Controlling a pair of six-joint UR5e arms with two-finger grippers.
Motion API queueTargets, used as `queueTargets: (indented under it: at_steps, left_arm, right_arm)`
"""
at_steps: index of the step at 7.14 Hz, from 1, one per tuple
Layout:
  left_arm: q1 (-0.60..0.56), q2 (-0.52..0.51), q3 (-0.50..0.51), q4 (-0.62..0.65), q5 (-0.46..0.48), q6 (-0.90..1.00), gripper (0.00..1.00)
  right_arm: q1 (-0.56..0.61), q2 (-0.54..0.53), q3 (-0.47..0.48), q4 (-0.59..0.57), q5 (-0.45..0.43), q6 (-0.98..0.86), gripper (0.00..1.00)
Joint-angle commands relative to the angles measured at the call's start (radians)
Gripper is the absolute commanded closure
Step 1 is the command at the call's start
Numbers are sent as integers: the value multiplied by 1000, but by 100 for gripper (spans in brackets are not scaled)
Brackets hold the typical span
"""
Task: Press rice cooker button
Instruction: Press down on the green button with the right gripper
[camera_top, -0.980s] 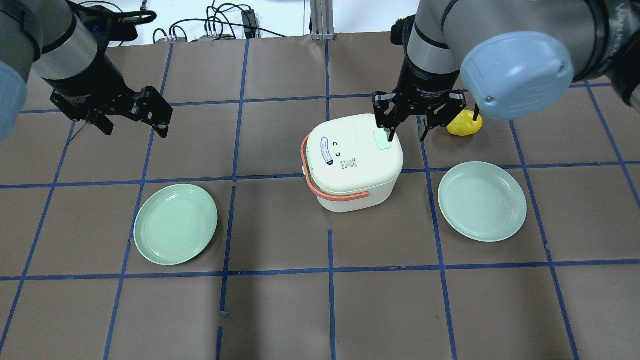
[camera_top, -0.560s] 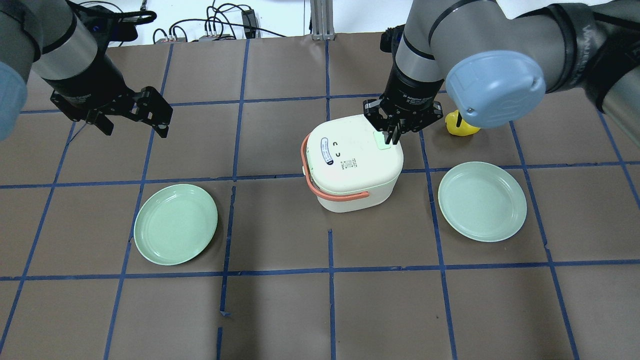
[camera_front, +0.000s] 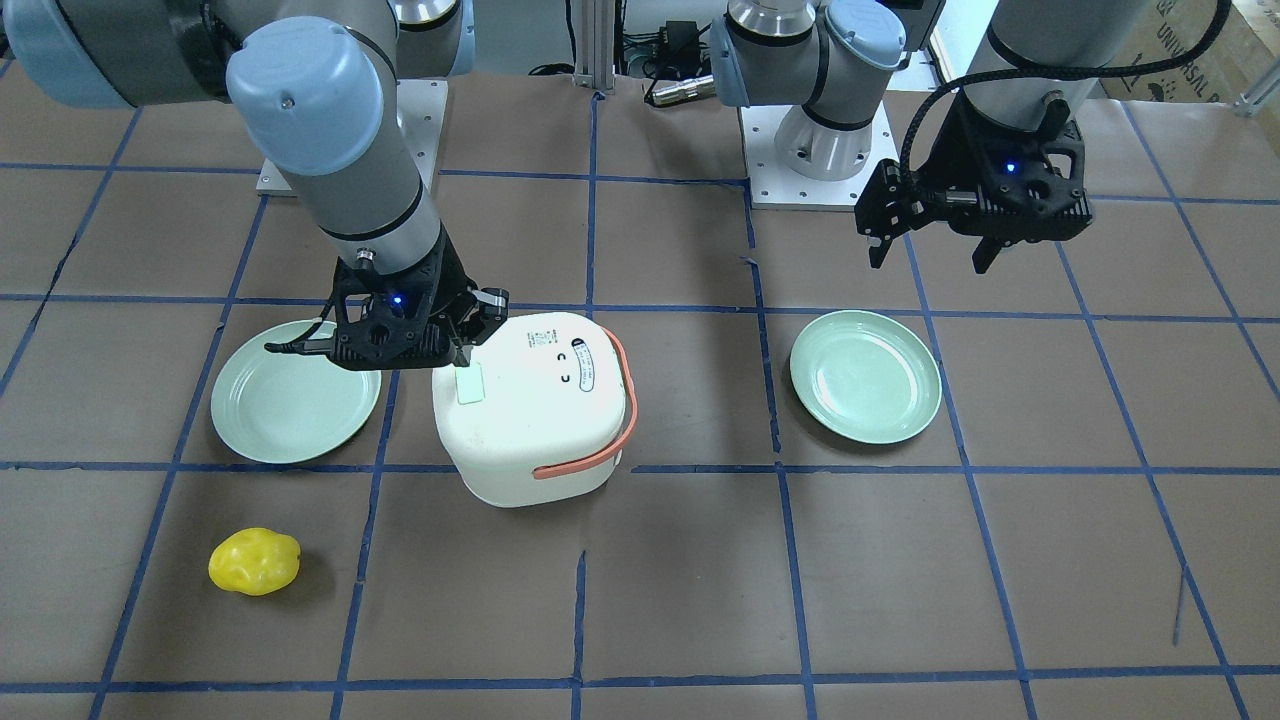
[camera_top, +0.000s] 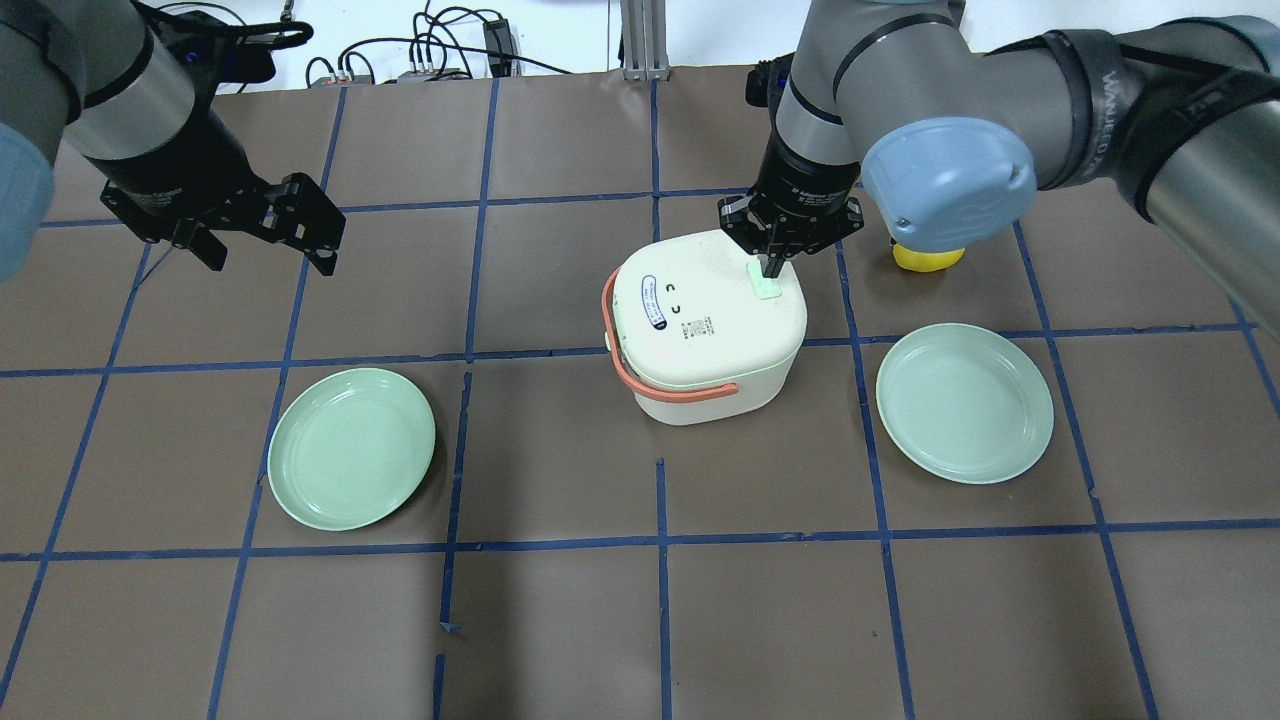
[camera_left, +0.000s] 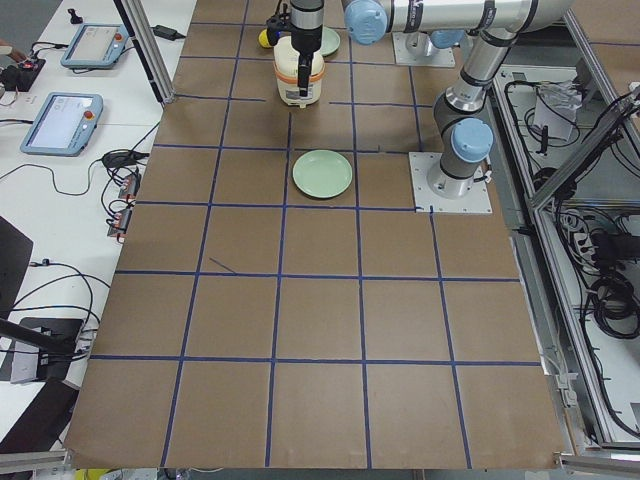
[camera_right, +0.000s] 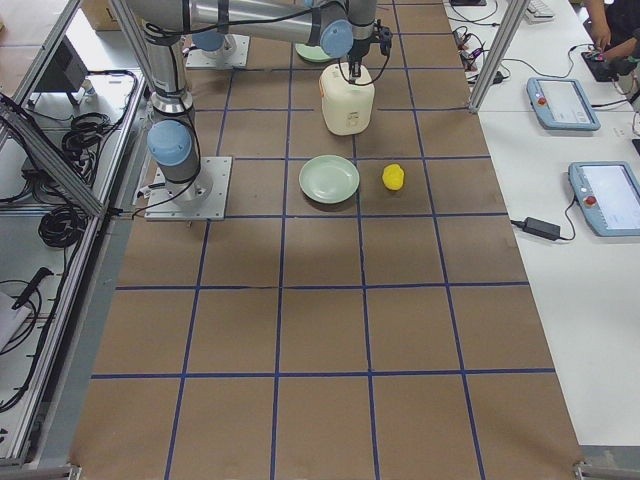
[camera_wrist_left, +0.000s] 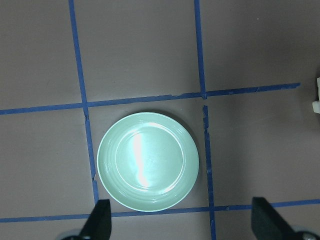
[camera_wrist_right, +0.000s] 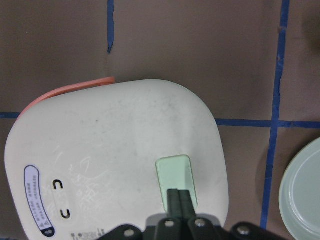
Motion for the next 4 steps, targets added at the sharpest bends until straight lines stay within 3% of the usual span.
queueTargets:
  at_steps: [1, 4]
  left_arm:
    - [0, 0, 0, 0, 0, 0, 0]
    - [0, 0, 0, 0, 0, 0, 0]
  right_arm:
    - [0, 11, 5, -4, 0, -7, 89]
    - [0, 22, 5, -5, -3, -15, 89]
